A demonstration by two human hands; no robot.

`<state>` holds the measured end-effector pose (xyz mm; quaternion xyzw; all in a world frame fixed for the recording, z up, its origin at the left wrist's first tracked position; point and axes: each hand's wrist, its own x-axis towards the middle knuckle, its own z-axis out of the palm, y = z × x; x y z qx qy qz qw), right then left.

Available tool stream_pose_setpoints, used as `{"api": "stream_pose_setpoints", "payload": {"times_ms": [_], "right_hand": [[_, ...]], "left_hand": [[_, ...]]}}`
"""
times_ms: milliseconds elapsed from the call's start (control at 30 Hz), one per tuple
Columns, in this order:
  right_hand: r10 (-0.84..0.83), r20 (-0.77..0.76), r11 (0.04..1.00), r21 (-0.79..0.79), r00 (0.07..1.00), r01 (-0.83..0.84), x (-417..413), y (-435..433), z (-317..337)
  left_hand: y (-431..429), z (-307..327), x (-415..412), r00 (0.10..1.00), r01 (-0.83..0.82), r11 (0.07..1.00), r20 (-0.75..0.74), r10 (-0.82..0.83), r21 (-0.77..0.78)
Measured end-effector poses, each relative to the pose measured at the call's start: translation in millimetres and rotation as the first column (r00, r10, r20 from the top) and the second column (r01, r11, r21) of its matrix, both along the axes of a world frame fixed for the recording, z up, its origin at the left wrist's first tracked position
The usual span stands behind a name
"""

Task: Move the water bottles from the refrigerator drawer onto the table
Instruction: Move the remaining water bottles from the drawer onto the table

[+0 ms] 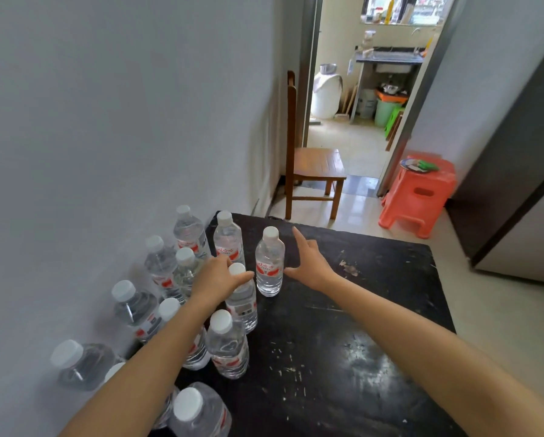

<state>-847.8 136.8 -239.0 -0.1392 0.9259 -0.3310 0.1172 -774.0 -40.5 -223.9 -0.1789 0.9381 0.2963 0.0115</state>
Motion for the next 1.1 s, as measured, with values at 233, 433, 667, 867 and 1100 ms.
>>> {"api": "stream_pose_setpoints", "payload": {"times_ms": [233, 433, 667, 867, 1100], "right_hand": [[-0.142, 0.063, 0.989, 0.057, 0.988, 0.139, 40, 81, -5], [-0.264, 0.035, 0.953, 0.164, 0.964, 0.255, 87, 145, 10], [-0.486, 0.009, 0.858, 0.197, 0.874, 0.475, 186, 216, 16], [-0.617, -0.051, 0.767, 0.183, 0.785, 0.615, 267, 265, 31], [-0.683, -0.070, 0.720, 0.107, 0.727, 0.686, 423, 307, 26]], "left_hand": [[44, 41, 12, 0.959, 0.159, 0.960, -0.197, -0.206, -0.228], [112, 38, 20, 0.838, 0.466, 0.825, -0.142, -0.528, -0.319], [183, 5, 48, 0.705, 0.675, 0.681, -0.024, -0.708, -0.283], [216, 3, 97, 0.660, 0.709, 0.656, -0.084, -0.747, -0.259], [249, 0, 225, 0.659, 0.683, 0.713, -0.286, -0.696, -0.161]]}}
